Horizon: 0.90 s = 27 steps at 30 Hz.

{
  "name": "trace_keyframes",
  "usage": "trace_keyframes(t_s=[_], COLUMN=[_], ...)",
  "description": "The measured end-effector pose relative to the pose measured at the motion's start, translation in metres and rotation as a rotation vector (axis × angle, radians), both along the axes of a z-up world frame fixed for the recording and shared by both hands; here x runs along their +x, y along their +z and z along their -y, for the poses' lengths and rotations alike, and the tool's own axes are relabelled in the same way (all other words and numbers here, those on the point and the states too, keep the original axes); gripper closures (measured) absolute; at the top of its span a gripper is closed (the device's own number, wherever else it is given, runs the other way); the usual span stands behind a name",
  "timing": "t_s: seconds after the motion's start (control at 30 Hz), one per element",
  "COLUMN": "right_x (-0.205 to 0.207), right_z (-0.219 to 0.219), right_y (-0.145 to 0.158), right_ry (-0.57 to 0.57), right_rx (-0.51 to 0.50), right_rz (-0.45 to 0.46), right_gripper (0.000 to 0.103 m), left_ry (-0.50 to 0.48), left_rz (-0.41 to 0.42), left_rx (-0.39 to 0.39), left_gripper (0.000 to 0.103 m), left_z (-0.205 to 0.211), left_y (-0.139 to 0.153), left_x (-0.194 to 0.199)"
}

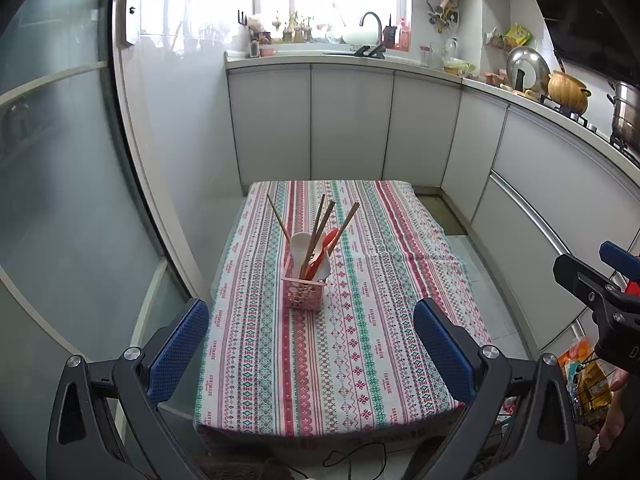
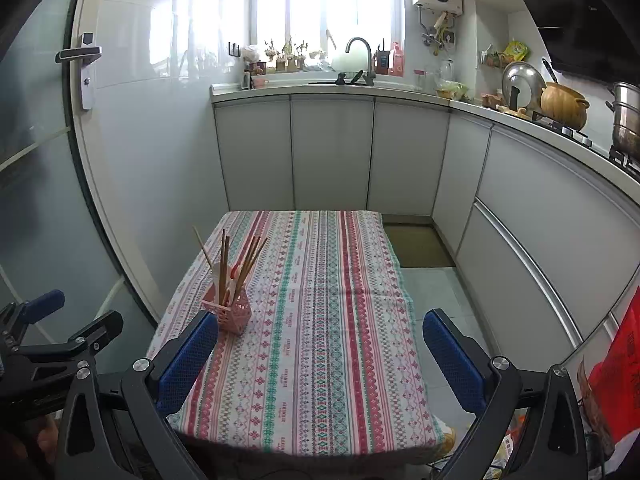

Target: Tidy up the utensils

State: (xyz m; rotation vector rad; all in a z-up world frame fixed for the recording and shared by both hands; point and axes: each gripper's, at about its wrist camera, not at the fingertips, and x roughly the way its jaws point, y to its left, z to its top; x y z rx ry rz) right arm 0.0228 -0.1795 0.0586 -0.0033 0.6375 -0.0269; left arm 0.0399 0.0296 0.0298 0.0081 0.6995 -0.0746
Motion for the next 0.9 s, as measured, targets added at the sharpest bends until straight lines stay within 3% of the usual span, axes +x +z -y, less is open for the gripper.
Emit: trace_keyframes(t_s=[0.9], right_x=[0.0035], right_z=[-0.0091], right_y=[-0.0020], right_ry=[0.018], right_rx=[0.001], right_rz=[-0.006], right_gripper=[0.000], left_ry=[0.003], left_rz=[-0.001], left_rx=[-0.004], left_gripper=[0.000], left_z=[0.0021], left_y=[0.0014], left_x=[-0.0006])
